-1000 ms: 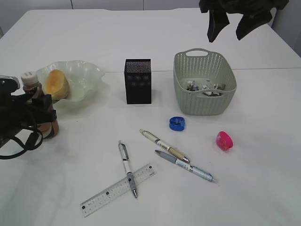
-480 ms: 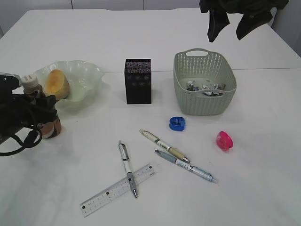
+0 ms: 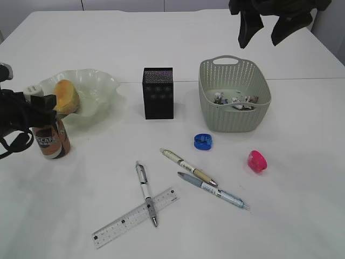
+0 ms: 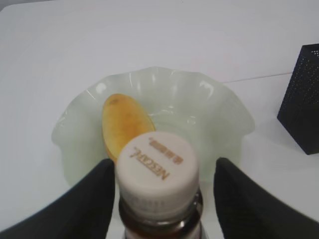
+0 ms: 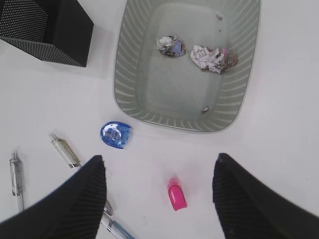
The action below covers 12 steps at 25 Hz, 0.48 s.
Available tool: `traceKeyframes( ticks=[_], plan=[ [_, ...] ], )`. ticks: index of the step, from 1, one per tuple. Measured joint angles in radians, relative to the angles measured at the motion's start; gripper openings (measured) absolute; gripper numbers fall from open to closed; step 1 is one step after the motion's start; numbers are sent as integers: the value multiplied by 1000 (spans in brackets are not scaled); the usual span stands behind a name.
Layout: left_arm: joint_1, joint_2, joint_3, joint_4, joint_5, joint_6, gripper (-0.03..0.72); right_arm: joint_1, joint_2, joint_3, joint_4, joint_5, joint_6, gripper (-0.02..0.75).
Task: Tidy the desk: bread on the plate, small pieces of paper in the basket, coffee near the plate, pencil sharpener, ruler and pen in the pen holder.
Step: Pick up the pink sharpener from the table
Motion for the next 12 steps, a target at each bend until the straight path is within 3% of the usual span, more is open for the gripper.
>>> traceKeyframes(
  ticks=[12],
  plan=[
    [0, -392, 4, 2, 384, 78, 460, 0, 0, 0, -4, 0, -4, 491]
  ],
)
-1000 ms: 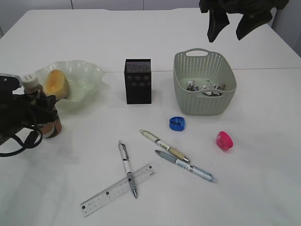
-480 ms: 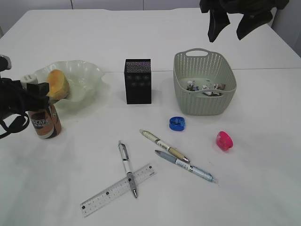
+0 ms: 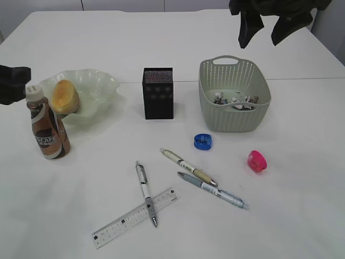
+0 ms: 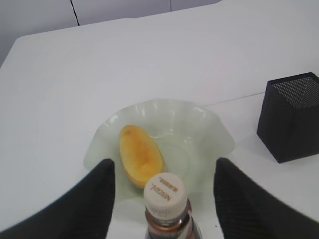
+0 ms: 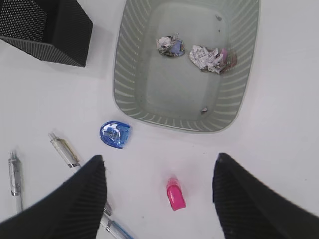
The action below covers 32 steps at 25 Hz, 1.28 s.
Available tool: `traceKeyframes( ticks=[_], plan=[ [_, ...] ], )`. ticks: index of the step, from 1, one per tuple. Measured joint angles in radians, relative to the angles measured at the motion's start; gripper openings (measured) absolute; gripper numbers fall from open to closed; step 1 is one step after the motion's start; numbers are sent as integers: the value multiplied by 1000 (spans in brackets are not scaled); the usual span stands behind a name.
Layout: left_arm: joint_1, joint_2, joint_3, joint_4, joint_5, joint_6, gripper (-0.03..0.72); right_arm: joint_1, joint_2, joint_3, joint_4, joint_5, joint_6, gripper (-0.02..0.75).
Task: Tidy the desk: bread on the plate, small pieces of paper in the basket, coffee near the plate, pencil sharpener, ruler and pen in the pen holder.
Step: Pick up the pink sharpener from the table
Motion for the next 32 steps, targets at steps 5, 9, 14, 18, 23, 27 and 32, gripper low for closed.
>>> traceKeyframes(
  ticks=[5, 9, 14, 18, 23, 27, 32],
  plan=[
    [0, -200, -11, -29, 318, 4, 459, 0, 0, 0, 1, 0, -19, 491],
    [0, -353, -108, -39, 739, 5, 459, 0, 0, 0, 1, 0, -23, 491],
    [0, -471, -310, -40, 1141, 5, 459, 0, -13, 80, 33, -2, -23, 491],
    [0, -492, -458, -21, 1368, 6, 458, 0, -26, 206, 41, -2, -23, 491],
    [0, -496, -535, 49, 1520, 6, 456, 0, -26, 342, 43, -7, -23, 491],
    [0, -500, -535, 73, 1554, 6, 456, 0, -26, 415, 41, -10, -25, 491],
    [0, -500, -535, 77, 1569, 6, 455, 0, 9, 439, 28, -18, -52, 491]
  ],
)
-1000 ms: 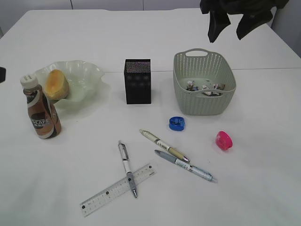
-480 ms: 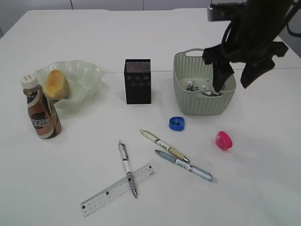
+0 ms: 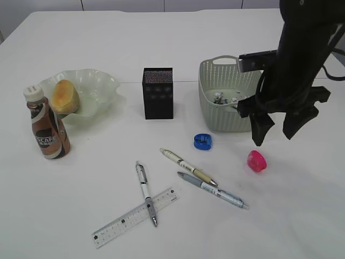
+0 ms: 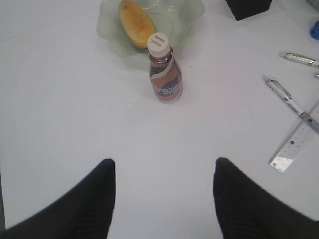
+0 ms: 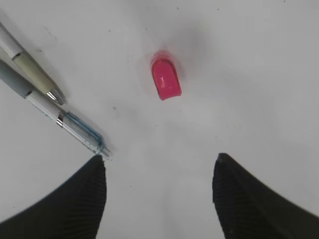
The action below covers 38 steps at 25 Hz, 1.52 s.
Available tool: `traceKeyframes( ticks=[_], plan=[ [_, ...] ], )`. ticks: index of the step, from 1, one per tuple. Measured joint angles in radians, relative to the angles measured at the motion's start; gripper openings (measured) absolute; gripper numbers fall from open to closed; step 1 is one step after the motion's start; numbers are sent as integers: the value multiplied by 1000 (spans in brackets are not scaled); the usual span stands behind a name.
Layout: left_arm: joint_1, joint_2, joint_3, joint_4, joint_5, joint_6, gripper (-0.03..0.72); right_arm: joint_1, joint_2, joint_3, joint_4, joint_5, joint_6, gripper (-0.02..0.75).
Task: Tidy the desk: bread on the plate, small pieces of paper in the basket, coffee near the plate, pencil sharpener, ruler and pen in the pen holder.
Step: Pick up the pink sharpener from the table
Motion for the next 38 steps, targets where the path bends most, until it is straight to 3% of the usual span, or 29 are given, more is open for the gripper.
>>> traceKeyframes(
  ticks=[14, 38],
  plan=[
    [0, 0, 0, 16, 27, 0, 444, 0, 163, 2, -8, -157, -121, 491],
    [0, 0, 0, 28, 73, 0, 443, 0, 236, 2, -65, -224, -128, 491]
  ],
)
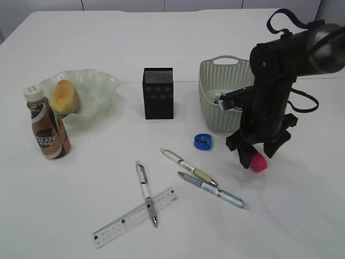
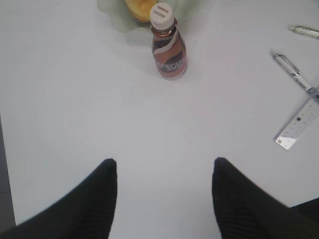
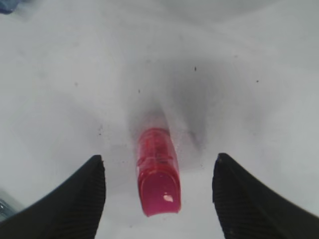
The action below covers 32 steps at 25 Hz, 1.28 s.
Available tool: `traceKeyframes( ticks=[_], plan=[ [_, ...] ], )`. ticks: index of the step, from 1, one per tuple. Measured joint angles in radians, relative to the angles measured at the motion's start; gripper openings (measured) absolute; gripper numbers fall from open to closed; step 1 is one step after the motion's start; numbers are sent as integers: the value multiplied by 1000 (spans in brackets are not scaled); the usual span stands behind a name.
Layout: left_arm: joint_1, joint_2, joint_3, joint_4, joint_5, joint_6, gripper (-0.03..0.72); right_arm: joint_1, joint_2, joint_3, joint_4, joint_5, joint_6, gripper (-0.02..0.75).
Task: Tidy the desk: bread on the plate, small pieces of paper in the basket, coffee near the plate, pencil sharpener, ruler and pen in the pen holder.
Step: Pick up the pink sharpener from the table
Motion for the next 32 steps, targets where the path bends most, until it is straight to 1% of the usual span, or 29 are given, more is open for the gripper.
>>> traceKeyframes(
  ticks=[9, 11, 14, 18, 19, 20, 24, 32],
  plan=[
    [0, 0, 0, 0, 2, 0, 443, 0, 26, 0, 0, -1, 0, 491],
    [0, 0, 0, 0, 2, 0, 443, 0, 26, 0, 0, -1, 0, 477],
    [0, 0, 0, 0, 4, 0, 443, 0, 26, 0, 0, -1, 0, 398],
    [0, 0, 0, 0, 6, 0, 443, 0, 26, 0, 0, -1, 0, 221],
    [0, 0, 0, 0, 8, 0, 443, 0, 26, 0, 0, 1, 0, 188],
    [0, 0, 0, 0, 9, 0, 442, 0, 26, 0, 0, 5, 0, 173],
    [0, 0, 0, 0, 26, 0, 437, 0, 26, -4, 2, 45, 0, 151],
    [-7, 0, 0, 0, 28, 0, 434, 0, 26, -74, 88, 170, 0, 151]
  ],
)
